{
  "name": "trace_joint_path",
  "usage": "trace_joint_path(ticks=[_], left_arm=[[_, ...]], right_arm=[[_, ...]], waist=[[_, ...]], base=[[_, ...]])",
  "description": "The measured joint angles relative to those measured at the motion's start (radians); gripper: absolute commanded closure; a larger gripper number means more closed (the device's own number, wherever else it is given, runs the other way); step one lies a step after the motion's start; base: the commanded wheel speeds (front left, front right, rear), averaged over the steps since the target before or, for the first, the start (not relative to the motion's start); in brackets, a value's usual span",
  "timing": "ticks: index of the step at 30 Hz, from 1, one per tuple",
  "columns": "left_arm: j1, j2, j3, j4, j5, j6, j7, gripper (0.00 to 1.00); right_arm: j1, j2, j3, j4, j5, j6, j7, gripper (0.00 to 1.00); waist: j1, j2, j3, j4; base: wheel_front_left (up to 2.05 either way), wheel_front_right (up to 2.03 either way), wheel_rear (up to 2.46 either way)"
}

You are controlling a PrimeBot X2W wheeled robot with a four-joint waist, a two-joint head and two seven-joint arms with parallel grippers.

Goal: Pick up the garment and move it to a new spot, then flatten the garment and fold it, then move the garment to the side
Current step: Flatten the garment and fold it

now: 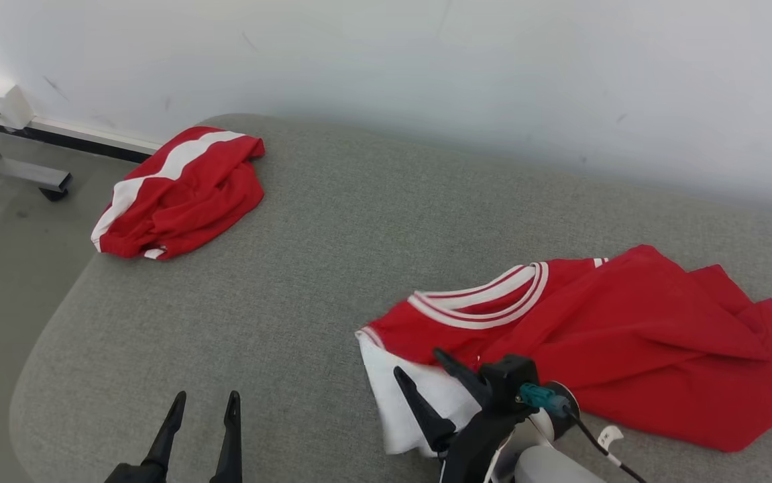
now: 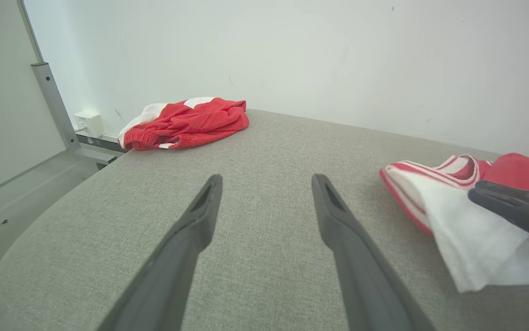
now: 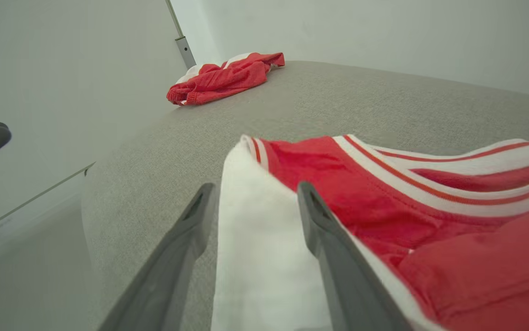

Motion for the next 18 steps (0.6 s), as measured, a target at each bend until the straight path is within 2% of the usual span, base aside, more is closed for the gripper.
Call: trace_joint_path(ticks=[3,7,10,11,18], left_arm=[[-0.002,-0.001,0.006,-0.001,0.0,0.0,0.0,0.0],[0.004,0.001,0.019,-0.004,0.002,0.0,0.0,0.0],[0.009,0.003,0.027,-0.009,0.004,0.0,0.0,0.0],[0.012,0.003,0.034,-0.017,0.008,0.0,0.0,0.0],[0.029,0.012,0.06,-0.03,0.011,0.0,0.0,0.0]], right_arm=[[-0.019,-0.001,0.011,-0.007,0.035,0.0,0.0,0.0],[-0.036,-0.009,-0.055,-0.065,0.031,0.0,0.0,0.0],[-0.026,-0.058,-0.14,-0.137,0.005,0.0,-0.001,0.0],[0.004,-0.093,-0.202,-0.186,-0.022,0.0,-0.001,0.0],[0.143,-0.153,-0.413,-0.334,-0.104,0.0,0.0,0.0]], waist=[[0.0001,0.0,0.001,-0.008],[0.0,0.0,-0.008,-0.029],[0.0,0.0,-0.018,-0.046],[0.0,0.0,-0.024,-0.059],[0.0,0.0,-0.037,-0.11]], base=[[0.0,0.0,0.0],[0.0,0.0,0.0],[0.0,0.0,0.0],[0.0,0.0,0.0],[0.0,0.0,0.0]])
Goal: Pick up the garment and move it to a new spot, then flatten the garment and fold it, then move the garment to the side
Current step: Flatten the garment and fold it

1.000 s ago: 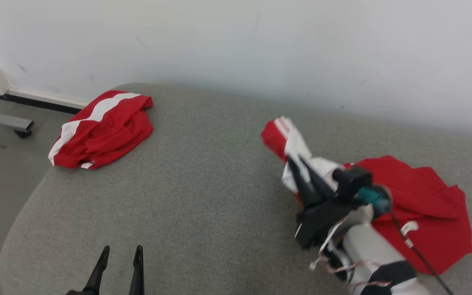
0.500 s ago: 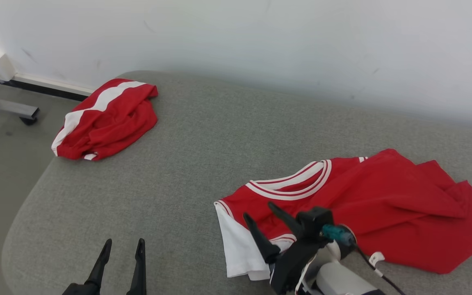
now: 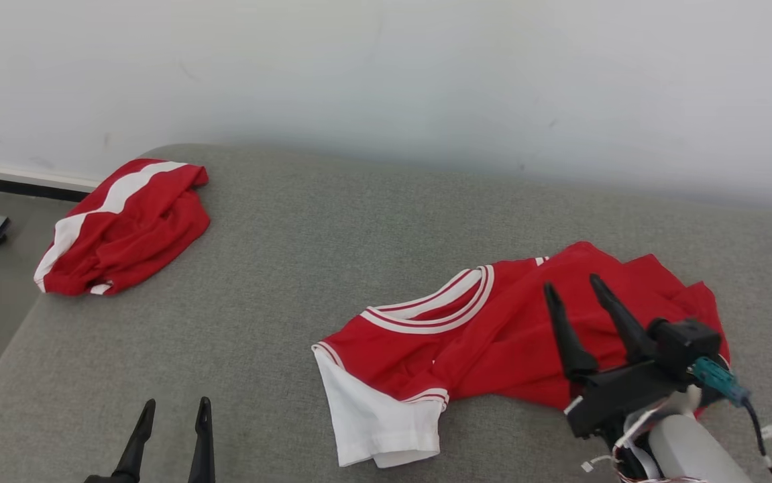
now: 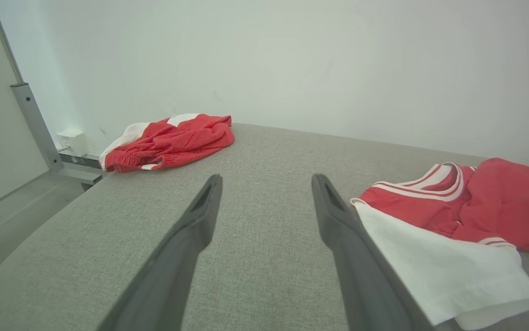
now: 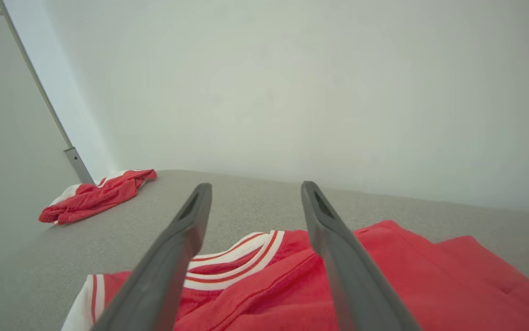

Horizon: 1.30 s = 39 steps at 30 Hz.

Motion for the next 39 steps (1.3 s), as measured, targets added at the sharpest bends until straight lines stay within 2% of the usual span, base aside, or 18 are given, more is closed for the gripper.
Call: trace_joint_path(ticks=[6,11,16,21,29,35,39], left_arm=[[0.016,0.001,0.019,-0.007,0.002,0.0,0.0,0.0],[0.02,0.0,0.029,-0.018,0.007,0.0,0.0,0.0],[0.035,-0.005,0.037,-0.028,0.013,0.0,0.0,0.0],[0.036,-0.008,0.035,-0.031,0.017,0.0,0.0,0.0],[0.036,-0.012,0.026,-0.032,0.019,0.0,0.0,0.0],[0.036,-0.015,0.018,-0.032,0.018,0.0,0.0,0.0],[0.017,-0.017,0.004,-0.032,0.014,0.0,0.0,0.0]], right_arm=[[0.152,-0.005,-0.158,-0.143,-0.057,0.0,0.0,0.0],[0.274,0.026,-0.254,-0.223,-0.08,0.0,0.0,0.0],[0.352,0.043,-0.281,-0.26,-0.108,0.0,0.0,0.0],[0.362,0.045,-0.283,-0.275,-0.122,0.0,0.0,0.0],[0.343,0.038,-0.281,-0.231,-0.127,0.0,0.0,0.0],[0.24,-0.009,-0.23,-0.134,-0.137,0.0,0.0,0.0],[0.128,-0.045,-0.208,-0.027,-0.14,0.0,0.003,0.0]], waist=[[0.0,0.0,-0.008,-0.041],[-0.0001,0.0,-0.014,-0.069],[-0.0001,0.0,-0.019,-0.089],[0.0,0.0,-0.019,-0.097],[0.0,0.0,-0.016,-0.082],[0.0,0.0,-0.002,-0.064],[0.0001,0.0,0.023,-0.051]], base=[[0.0,0.0,0.0],[0.0,0.0,0.0],[0.0,0.0,0.0],[0.0,0.0,0.0],[0.0,0.0,0.0],[0.0,0.0,0.0],[0.0,0.0,0.0]])
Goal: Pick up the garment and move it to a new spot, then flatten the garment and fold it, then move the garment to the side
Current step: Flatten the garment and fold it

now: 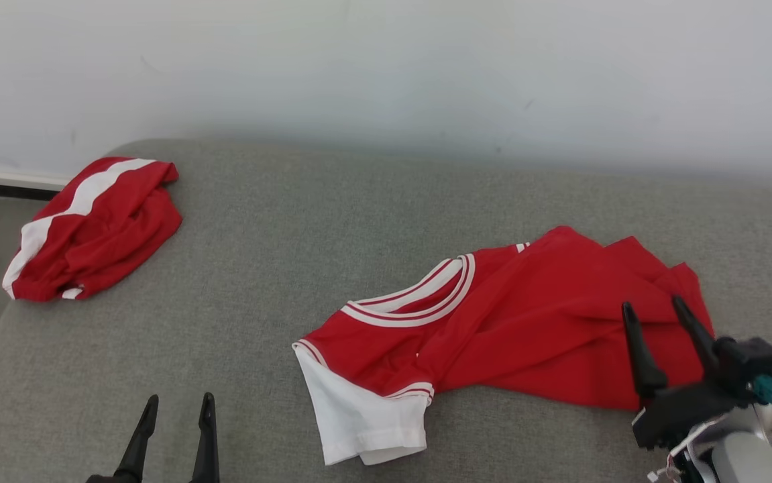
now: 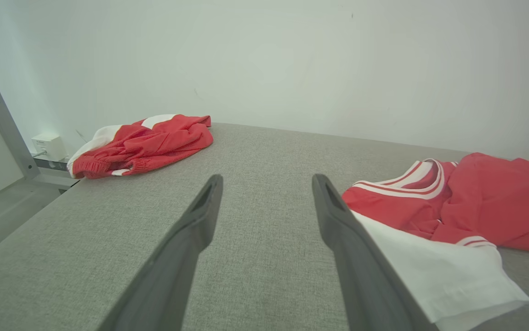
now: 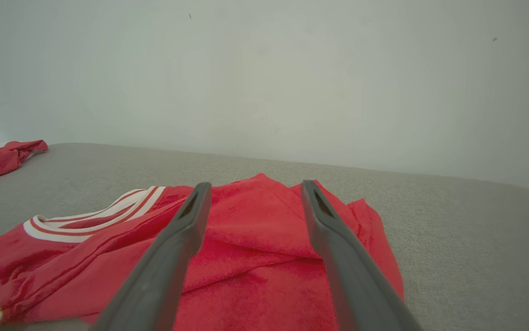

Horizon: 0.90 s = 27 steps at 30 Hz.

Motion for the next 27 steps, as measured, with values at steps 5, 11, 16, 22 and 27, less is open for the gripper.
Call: trace_joint_path(ticks=[5,11,16,22,27], left_arm=[[-0.03,-0.003,-0.006,0.002,-0.017,0.0,0.0,0.0],[-0.069,-0.006,-0.028,0.007,-0.031,0.0,0.0,0.0],[-0.104,-0.008,-0.04,0.014,-0.042,0.0,0.0,0.0],[-0.135,-0.009,-0.06,0.015,-0.075,0.0,0.0,0.0],[-0.148,-0.009,-0.069,0.016,-0.091,0.002,0.0,0.0]], right_arm=[[-0.176,-0.041,0.049,0.133,-0.023,0.0,0.041,0.0],[-0.374,-0.077,0.095,0.301,-0.031,0.0,0.127,0.0],[-0.513,-0.105,0.161,0.419,-0.034,0.0,0.193,0.0],[-0.649,-0.132,0.219,0.538,-0.011,0.0,0.275,0.0],[-0.714,-0.141,0.239,0.641,0.026,0.0,0.358,0.0]], waist=[[0.0,0.0,0.046,0.018],[0.0001,0.0001,0.107,0.049],[0.0001,0.0001,0.148,0.085],[0.0001,0.0001,0.197,0.128],[0.0001,0.0001,0.234,0.161]], base=[[0.0,0.0,0.0],[0.0,0.0,0.0],[0.0,0.0,0.0],[0.0,0.0,0.0],[0.0,0.0,0.0]])
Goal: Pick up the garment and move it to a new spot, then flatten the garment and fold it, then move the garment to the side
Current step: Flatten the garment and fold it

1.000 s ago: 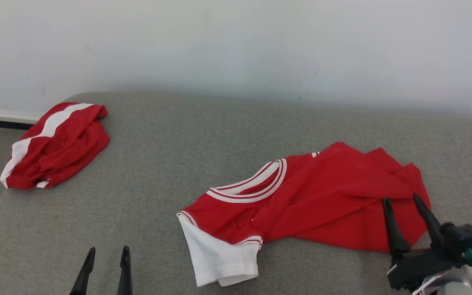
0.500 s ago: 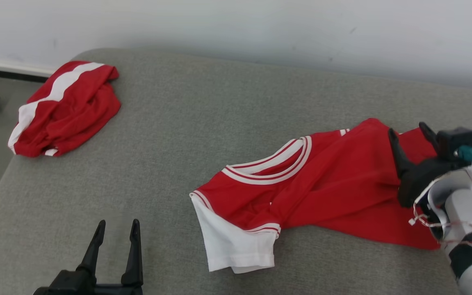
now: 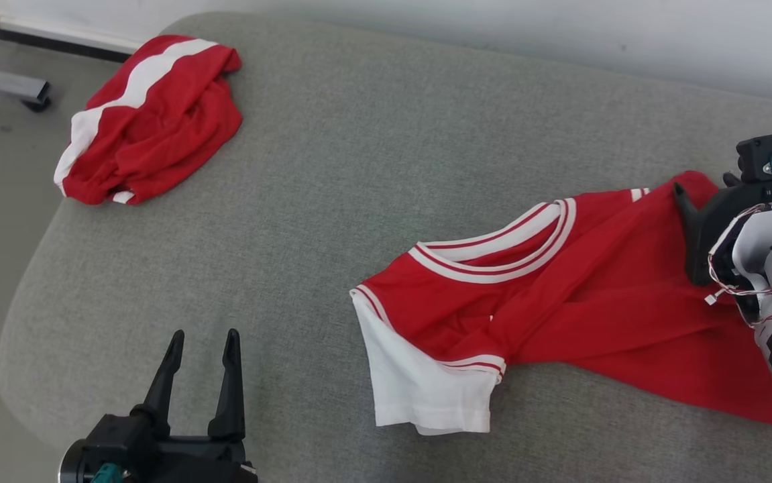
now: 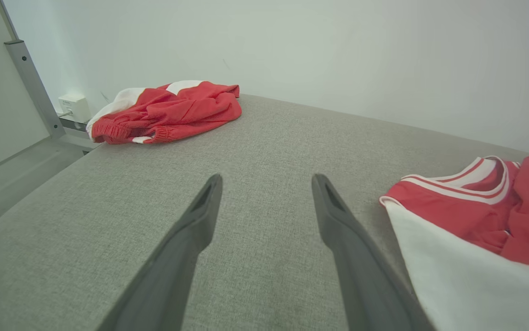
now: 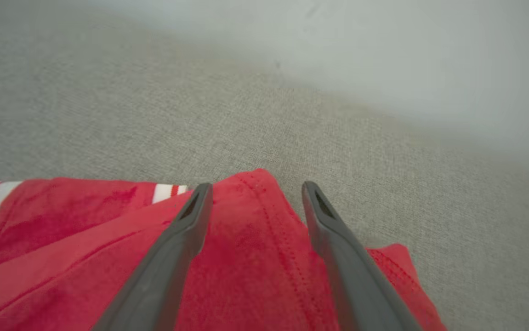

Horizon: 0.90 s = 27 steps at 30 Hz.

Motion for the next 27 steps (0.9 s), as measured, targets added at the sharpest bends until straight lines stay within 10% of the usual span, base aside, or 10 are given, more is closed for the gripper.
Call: trace_joint_path(ticks=[8,10,11,27], left_arm=[[-0.013,0.0,-0.002,0.002,-0.004,0.001,0.0,0.0],[-0.013,0.0,0.0,0.004,-0.004,0.001,0.0,0.0],[-0.013,0.0,0.001,0.004,-0.004,0.001,0.0,0.0],[0.035,-0.001,0.036,0.016,0.017,0.006,0.0,0.0]], right_arm=[[-0.035,0.002,0.038,0.091,0.048,0.0,0.066,0.0],[-0.042,0.005,0.053,0.104,0.053,0.0,0.08,0.8],[-0.05,0.007,0.054,0.111,0.062,0.0,0.088,1.0],[-0.002,0.036,0.099,0.058,0.13,0.0,-0.269,1.0]], waist=[[-0.0001,0.0,0.029,0.035],[-0.0002,0.0,0.031,0.035],[-0.0003,0.0,0.031,0.034],[-0.0003,-0.0001,-0.055,-0.01]], base=[[0.0,0.0,0.0],[0.0,0.0,0.0],[0.0,0.0,0.0],[0.0,0.0,0.0]])
